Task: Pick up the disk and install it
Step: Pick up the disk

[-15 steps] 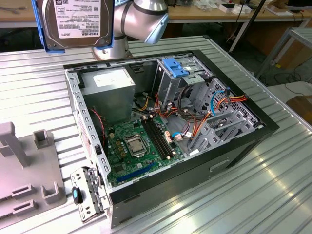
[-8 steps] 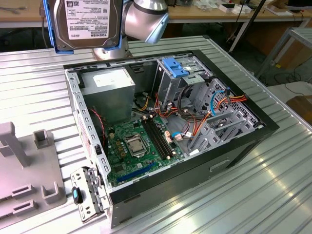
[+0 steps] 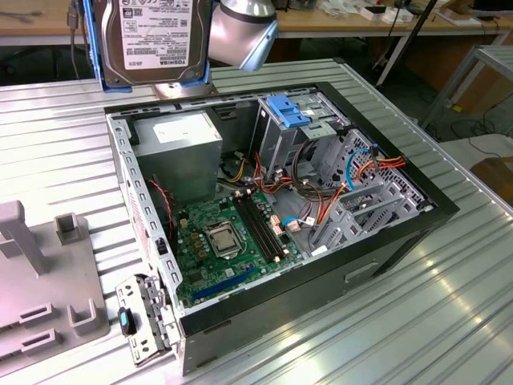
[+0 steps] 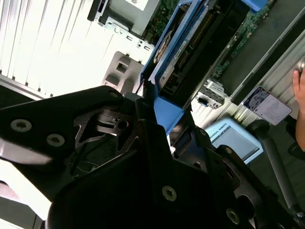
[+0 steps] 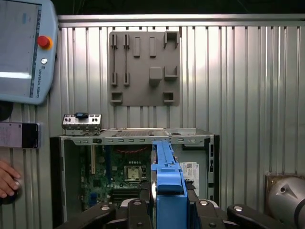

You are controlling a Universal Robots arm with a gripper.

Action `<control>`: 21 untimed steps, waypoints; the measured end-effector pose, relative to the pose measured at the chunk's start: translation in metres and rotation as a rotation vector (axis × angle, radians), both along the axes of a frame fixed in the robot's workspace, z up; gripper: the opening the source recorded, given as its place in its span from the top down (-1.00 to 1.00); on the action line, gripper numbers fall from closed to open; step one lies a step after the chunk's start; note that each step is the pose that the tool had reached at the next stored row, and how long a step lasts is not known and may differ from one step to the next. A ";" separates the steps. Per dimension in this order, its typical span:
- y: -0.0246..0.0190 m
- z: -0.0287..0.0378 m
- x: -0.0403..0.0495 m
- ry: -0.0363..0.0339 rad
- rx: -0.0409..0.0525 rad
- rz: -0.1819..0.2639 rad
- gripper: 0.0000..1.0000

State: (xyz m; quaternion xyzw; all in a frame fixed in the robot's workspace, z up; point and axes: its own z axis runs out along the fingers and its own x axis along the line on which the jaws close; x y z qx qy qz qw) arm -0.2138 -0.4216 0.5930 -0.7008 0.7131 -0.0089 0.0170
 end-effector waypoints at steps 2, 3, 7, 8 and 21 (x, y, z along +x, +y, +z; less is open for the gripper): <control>-0.0004 -0.0005 0.0045 0.0000 0.0000 0.000 0.26; -0.0005 -0.0008 0.0070 0.0001 -0.0001 0.000 0.26; -0.0009 -0.0020 0.0160 0.0000 -0.0001 0.000 0.26; -0.0014 -0.0023 0.0174 0.0000 0.0001 0.000 0.26; -0.0122 -0.0050 0.0236 0.0000 0.0012 0.000 0.26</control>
